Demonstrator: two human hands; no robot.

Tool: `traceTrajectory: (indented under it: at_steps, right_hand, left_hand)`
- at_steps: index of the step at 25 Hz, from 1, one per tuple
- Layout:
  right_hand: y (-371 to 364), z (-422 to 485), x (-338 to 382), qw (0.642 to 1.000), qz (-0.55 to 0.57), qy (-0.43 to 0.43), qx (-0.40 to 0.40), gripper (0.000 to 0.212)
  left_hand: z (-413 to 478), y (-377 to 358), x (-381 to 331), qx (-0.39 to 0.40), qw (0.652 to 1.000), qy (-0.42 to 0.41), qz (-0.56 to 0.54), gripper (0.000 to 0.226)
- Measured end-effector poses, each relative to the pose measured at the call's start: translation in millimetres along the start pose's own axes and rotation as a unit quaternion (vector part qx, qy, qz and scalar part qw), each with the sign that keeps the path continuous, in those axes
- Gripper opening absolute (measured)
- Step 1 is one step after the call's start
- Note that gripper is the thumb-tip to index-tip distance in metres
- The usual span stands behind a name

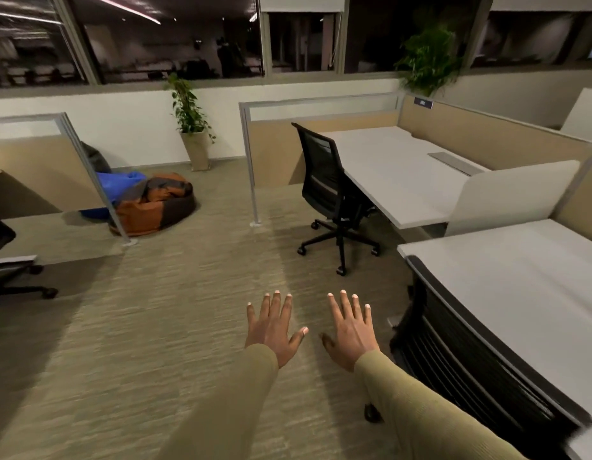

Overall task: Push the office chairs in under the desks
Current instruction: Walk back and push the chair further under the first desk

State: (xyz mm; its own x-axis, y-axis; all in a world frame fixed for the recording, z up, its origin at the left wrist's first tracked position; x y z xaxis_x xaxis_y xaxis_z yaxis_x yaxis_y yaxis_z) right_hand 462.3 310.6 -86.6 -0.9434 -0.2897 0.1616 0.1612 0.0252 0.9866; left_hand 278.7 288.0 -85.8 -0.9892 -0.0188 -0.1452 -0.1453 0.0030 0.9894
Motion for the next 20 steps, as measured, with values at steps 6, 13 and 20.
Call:
traceTrajectory:
  at_steps: [6,13,20]
  right_hand:
    - [2.8,132.3,25.4,1.0,0.012,-0.006,-0.001,0.087]
    - [-18.5,293.2,29.1,1.0,0.006,0.017,0.008,0.088]
    - [-31.4,502.4,11.9,0.999,0.033,0.025,0.018,0.089]
  left_hand:
    - [122.5,19.4,52.8,-0.004,1.0,-0.013,0.011,0.083]
    - [265.3,16.4,107.4,0.002,1.0,0.006,0.019,0.083]
    - [436.1,9.3,153.2,0.018,0.999,0.043,0.024,0.085]
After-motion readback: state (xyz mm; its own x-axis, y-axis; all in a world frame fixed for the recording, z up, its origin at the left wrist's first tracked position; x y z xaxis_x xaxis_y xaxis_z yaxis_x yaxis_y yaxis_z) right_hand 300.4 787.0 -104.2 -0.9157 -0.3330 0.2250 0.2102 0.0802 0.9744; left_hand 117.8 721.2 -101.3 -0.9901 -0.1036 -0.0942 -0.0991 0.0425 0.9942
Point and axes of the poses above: each hand's wrist, its own z-axis towards the middle knuckle, its own y-axis out of the back of the hand, x = y × z, the point moved 5 cm from there along z, towards the middle knuckle, and after that the axes turned 2 degrees about -z, right-handed, at the moved point
